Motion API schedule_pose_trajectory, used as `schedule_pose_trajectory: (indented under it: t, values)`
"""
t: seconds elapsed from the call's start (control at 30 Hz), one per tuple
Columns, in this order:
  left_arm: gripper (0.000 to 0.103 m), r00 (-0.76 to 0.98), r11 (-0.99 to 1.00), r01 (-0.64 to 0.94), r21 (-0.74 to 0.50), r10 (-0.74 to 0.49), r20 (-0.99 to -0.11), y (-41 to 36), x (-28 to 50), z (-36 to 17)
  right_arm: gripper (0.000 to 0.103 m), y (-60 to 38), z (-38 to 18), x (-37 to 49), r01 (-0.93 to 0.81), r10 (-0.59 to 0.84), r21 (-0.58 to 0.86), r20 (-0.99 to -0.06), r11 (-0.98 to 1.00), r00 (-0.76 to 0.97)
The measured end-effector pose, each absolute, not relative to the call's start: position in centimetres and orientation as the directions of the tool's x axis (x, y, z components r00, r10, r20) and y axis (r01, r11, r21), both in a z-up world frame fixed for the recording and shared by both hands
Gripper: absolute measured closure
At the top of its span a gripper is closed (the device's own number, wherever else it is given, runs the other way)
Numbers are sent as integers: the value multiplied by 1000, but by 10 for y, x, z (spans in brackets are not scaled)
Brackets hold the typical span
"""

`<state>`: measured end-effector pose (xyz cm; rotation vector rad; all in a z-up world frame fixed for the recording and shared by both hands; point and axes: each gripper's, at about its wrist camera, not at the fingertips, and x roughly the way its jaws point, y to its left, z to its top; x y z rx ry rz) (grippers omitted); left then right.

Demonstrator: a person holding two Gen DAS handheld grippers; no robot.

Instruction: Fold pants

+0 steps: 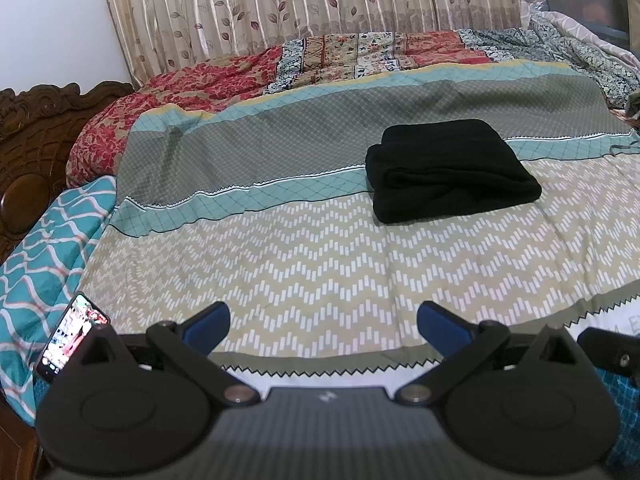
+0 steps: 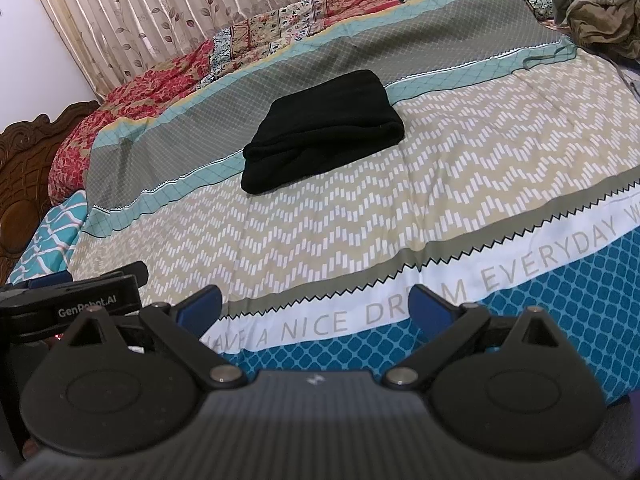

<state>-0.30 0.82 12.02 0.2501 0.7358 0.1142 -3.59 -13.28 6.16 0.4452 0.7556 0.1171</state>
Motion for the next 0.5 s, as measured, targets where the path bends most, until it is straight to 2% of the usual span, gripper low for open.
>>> schedule_pose_trajectory:
  t: [0.5]
  values:
    - [0, 732, 966, -8, 257, 181, -657, 5, -4, 118, 2, -132, 62, -36, 56, 259, 431, -636, 901, 727]
